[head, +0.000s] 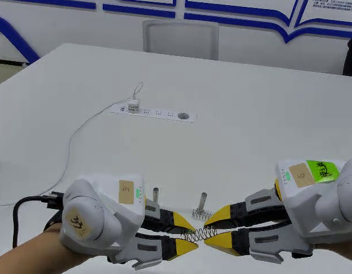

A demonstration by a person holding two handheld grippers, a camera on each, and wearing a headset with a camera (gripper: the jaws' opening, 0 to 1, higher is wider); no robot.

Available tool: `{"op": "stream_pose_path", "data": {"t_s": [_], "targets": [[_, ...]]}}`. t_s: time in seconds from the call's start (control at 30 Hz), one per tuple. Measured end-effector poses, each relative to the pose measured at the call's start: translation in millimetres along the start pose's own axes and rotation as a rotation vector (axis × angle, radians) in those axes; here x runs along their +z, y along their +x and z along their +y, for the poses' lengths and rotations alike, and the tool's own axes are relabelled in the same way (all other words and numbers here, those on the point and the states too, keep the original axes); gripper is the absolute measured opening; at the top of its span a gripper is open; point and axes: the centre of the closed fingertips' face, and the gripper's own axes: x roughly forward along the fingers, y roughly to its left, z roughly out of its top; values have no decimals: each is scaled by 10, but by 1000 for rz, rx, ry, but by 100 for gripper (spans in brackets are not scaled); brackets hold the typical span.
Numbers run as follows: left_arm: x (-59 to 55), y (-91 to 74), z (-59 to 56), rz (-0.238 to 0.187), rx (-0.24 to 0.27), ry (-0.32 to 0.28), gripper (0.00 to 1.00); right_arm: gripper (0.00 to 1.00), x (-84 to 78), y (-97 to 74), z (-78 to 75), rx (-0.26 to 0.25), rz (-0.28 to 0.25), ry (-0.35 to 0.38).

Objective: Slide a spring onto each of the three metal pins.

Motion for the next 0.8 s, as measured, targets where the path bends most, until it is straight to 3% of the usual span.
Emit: {"op": "stream_pose_path", "data": {"t_s": [0.47,0.63,0.8], "targets": [[-25,59,-46,-5,-5,-32,10,11,122,51,20,0,-63,101],[8,67,-71,-44,-8,-92,10,11,199,72,35,0,-92,113],[-31,71,-52,-36,15,-93,10,11,184,107,21,-11,-81,114]]}}
